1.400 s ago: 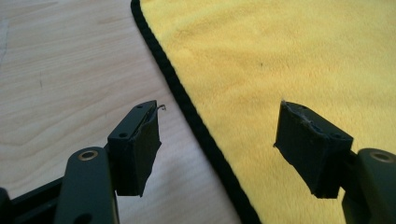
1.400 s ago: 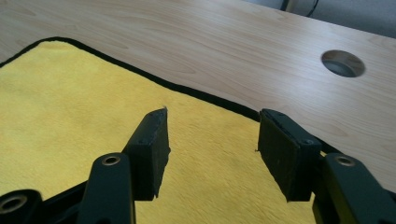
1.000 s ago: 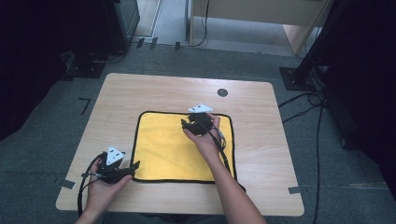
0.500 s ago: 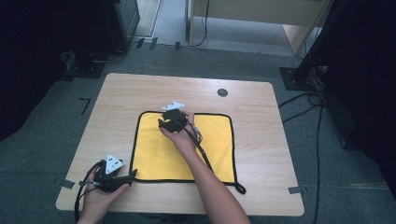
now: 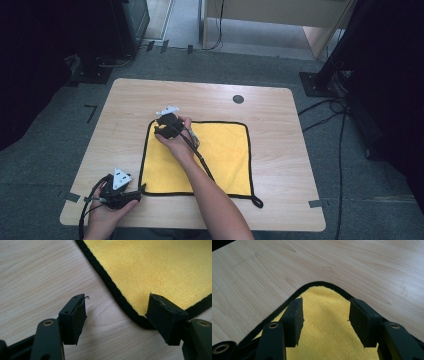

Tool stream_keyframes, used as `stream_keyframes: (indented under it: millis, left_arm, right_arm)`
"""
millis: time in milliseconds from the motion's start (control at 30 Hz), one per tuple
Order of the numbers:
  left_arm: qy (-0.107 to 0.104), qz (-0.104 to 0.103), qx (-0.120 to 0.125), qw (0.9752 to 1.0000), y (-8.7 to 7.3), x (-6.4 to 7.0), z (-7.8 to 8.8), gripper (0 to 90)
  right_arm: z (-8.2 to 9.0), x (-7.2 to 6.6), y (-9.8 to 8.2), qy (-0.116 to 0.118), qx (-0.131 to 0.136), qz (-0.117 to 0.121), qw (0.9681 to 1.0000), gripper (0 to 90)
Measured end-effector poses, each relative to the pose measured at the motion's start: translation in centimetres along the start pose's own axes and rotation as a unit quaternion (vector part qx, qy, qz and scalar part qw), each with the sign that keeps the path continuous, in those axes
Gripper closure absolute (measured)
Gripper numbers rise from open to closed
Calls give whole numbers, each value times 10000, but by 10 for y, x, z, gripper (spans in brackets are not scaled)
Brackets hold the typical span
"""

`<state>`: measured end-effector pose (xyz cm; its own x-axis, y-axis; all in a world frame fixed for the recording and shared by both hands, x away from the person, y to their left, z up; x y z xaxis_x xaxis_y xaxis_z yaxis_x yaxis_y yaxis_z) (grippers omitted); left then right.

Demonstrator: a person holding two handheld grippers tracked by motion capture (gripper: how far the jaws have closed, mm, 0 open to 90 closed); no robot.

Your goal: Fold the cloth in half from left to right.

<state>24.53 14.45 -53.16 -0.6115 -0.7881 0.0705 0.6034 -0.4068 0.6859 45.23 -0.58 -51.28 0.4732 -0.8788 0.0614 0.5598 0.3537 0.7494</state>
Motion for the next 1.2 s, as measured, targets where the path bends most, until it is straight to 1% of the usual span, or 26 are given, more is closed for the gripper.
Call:
stream_keyframes:
  millis: [67,100,167,200,367,400,467,567,600,633,667,700,733,800,833,867,900,933,1000,1033,1067,1100,1133,1200]
  left_arm:
    - [-79,1,17,10000,-1,-2,0,319]
    - [-134,39,11,9999,-1,-3,0,319]
    - [-223,138,25,9997,-2,-5,0,319]
    - [-223,138,25,9997,-2,-5,0,319]
    - [-140,86,61,9998,-2,-3,0,320]
    - [-140,87,63,9998,-2,-3,0,321]
    - [-140,76,53,9999,-2,-3,0,321]
    - [-130,81,60,9999,-2,-2,0,337]
    - [-169,89,60,9998,-2,0,1,374]
    - [-169,89,60,9998,-2,0,1,392]
    - [-177,78,65,9998,-2,1,1,392]
    - [-232,41,64,9997,-2,2,1,425]
    - [-318,-18,67,9995,-2,4,2,489]
    - [-407,-141,55,9991,-2,7,2,600]
    - [-475,-168,40,9987,-2,8,2,647]
    - [-519,-186,45,9985,-2,10,2,701]
    - [-556,-230,45,9982,-2,11,2,733]
    - [-576,-253,47,9980,-1,12,2,784]
    - [-537,-334,57,9980,-1,14,2,842]
    - [-527,-370,51,9979,-1,14,2,856]
    - [-561,-380,71,9977,-1,15,3,869]
    - [-599,-365,115,9975,0,16,4,893]
    - [-616,-368,158,9973,2,18,5,896]
    - [-639,-378,286,9968,5,21,9,898]
  right_arm:
    - [-5,-3,4,15,-28,-65,10000,449]
    - [-8,-4,5,17,-34,-100,9999,447]
    - [-15,-9,8,18,-64,-94,9999,442]
    - [-15,-9,8,18,-64,-94,9999,442]
    - [-26,-16,11,-66,-76,-71,9999,439]
    - [-30,-17,11,-96,-110,-116,9998,438]
    - [-32,-18,11,-122,-135,-145,9997,438]
    - [-39,-20,10,-194,-163,-146,9996,448]
    - [-41,-22,10,-333,-133,-94,9993,466]
    - [-41,-22,10,-333,-133,-94,9993,466]
    - [-41,-23,10,-379,-140,-85,9991,485]
    - [-41,-24,11,-400,-146,-104,9990,518]
    - [-41,-25,11,-385,-153,-112,9991,570]
    - [-41,-26,12,-327,-123,-53,9994,711]
    - [-41,-27,12,-271,-131,-47,9995,750]
    - [-41,-27,12,-239,-141,-48,9996,828]
    - [-40,-26,12,-257,-156,-17,9995,857]
    - [-39,-25,12,-185,-194,-43,9996,881]
    - [-37,-23,11,-96,-198,-107,9997,893]
    - [-35,-22,11,-84,-160,-126,9998,895]
    - [-33,-20,11,-49,-125,-125,9998,897]
    - [-30,-19,12,-39,-84,-115,9999,899]
    - [-28,-18,13,-40,-16,-55,10000,900]
    - [-22,-16,15,-18,74,-9,10000,900]
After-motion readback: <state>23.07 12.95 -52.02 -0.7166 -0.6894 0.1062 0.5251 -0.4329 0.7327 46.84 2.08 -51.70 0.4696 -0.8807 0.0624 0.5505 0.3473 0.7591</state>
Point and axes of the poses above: each handheld gripper's, and its own axes: z roughly backward along the jaws, y roughly out of its top, x roughly to its right, the point moved 3 cm from there along -z, roughly forward along the jaws, and after that the axes turned 10 degrees about -y, right-handed, at the moved point
